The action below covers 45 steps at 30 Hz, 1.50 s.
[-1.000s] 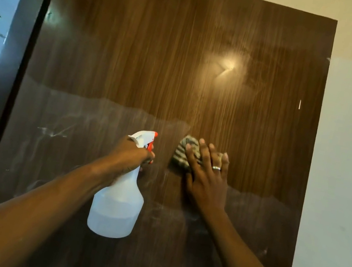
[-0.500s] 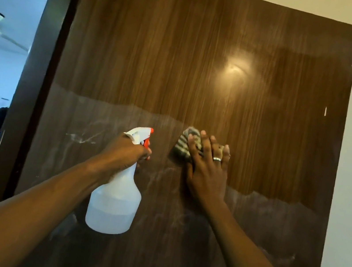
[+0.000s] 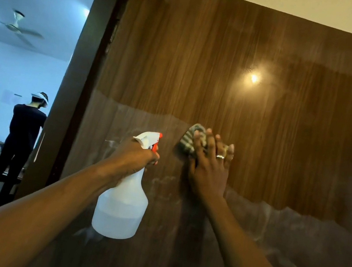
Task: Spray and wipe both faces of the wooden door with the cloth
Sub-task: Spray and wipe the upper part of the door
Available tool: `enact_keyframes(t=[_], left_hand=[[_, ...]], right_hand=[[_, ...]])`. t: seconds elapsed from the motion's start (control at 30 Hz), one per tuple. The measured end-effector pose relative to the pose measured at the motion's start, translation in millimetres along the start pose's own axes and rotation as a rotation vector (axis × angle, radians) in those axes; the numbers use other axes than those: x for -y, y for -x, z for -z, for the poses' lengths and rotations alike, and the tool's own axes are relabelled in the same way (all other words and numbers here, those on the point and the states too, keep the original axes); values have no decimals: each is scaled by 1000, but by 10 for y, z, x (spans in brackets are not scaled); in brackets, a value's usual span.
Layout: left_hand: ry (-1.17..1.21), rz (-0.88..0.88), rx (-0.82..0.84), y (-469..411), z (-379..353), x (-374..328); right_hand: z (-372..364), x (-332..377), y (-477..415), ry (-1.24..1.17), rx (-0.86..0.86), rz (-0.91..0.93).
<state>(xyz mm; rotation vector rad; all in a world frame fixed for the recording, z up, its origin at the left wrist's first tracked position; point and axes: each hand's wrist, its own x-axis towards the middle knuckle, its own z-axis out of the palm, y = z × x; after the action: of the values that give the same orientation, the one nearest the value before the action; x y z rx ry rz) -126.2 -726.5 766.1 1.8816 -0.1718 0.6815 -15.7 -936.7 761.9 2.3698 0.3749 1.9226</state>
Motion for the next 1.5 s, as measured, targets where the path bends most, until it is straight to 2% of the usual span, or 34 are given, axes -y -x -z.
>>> enact_keyframes(t=[0.13, 0.23, 0.33, 0.47, 0.57, 0.67, 0.73, 0.8, 0.9, 1.07, 1.13, 1.23, 1.3, 1.43, 1.5], left_hand=[[35, 12, -15, 5, 174, 112], [61, 11, -17, 20, 307, 209], [32, 6, -9, 8, 421, 282], [25, 29, -45, -48, 513, 317], [14, 53, -73, -84, 567, 350], [-9, 67, -94, -52, 617, 385], [-28, 64, -87, -12, 672, 423], [-37, 54, -69, 19, 759, 470], [-25, 75, -81, 7, 896, 545], [-4, 58, -130, -105, 1109, 628], [5, 46, -118, -138, 1186, 664], [53, 74, -109, -167, 1318, 739], [51, 84, -107, -158, 1425, 813], [60, 80, -67, -150, 1700, 958], [94, 91, -58, -167, 1831, 1040]], right_hand=[[-98, -157, 437, 15, -6, 76], [-23, -274, 380, 23, -25, -108], [85, -92, -48, -3, -25, -264], [35, 403, -427, 14, -28, -85], [-78, 674, -214, 0, -17, 113], [-187, 514, 174, -1, -40, 237], [-187, 310, 284, 13, -76, 205], [-99, 223, 194, -7, -77, 56], [11, 455, -176, -28, -69, -92], [-129, 1288, -647, -23, -107, 89], [-219, 1482, -451, -19, -70, 186], [-290, 1397, -18, -26, -51, 257], [-282, 1277, 147, 2, -63, 187], [-148, 1492, -226, -32, -103, -161], [-123, 1867, -618, -65, -135, -159]])
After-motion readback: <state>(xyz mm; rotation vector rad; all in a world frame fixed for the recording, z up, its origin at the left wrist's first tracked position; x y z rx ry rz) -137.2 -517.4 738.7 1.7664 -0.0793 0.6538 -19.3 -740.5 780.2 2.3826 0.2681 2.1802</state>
